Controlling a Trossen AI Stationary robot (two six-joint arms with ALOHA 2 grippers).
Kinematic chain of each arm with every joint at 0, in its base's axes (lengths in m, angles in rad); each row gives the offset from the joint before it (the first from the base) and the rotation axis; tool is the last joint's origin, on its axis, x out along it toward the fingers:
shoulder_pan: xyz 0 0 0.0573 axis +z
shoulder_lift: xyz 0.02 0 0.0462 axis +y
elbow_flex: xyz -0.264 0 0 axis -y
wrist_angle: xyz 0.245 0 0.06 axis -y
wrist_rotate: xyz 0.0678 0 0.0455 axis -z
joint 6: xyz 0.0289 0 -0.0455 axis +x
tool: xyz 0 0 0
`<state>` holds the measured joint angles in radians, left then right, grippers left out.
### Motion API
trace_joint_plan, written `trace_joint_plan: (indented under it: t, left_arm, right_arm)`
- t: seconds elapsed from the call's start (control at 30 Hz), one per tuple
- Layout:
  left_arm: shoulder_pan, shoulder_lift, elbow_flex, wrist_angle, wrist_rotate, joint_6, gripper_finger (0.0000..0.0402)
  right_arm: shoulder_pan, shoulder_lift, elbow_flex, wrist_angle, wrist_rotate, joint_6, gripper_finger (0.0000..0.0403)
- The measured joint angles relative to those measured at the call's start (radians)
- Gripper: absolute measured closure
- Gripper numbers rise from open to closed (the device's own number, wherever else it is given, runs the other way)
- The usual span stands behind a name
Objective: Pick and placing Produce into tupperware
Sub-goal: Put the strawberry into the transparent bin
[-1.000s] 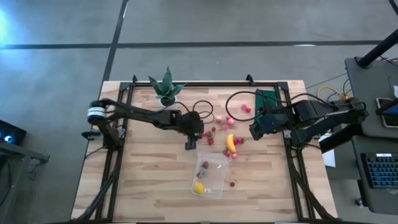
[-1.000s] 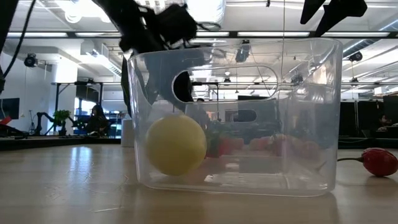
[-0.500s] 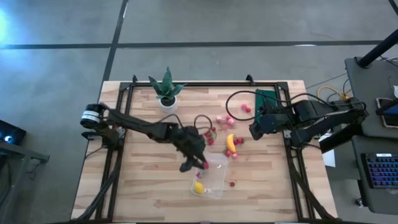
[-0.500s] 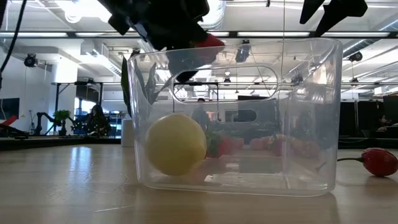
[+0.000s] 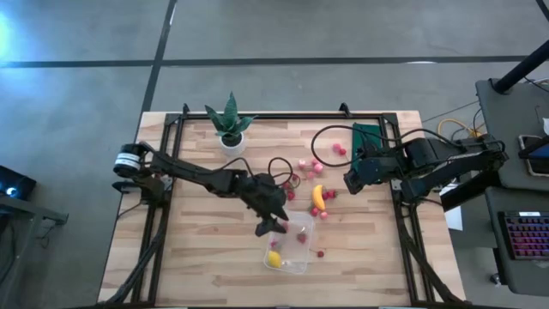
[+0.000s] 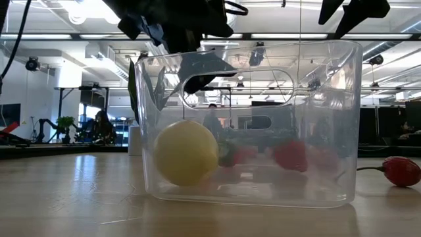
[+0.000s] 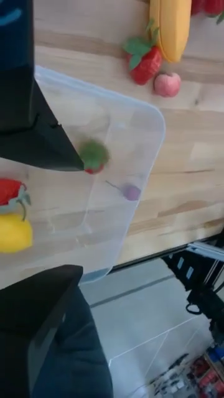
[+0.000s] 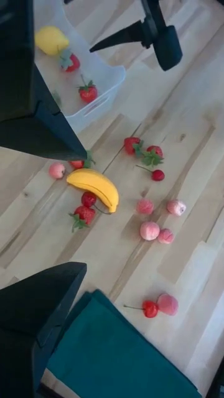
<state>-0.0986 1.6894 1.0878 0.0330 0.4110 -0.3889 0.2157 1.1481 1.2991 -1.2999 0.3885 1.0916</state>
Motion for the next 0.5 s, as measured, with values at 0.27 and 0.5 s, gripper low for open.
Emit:
trace_joint_plan:
  t: [0.27, 0.5]
  left_arm:
    - [0.064, -0.039, 0.015, -0.044, 0.0, 0.031, 0.0154]
    - [0.146, -0.033, 0.01, -0.1, -0.03, 0.147, 0.0168]
  right_arm:
    - [0.0, 0.0, 0.0, 0.0, 0.029, -0.013, 0.0131]
    - [0.0, 0.0, 0.0, -0.002, 0.086, -0.03, 0.0131]
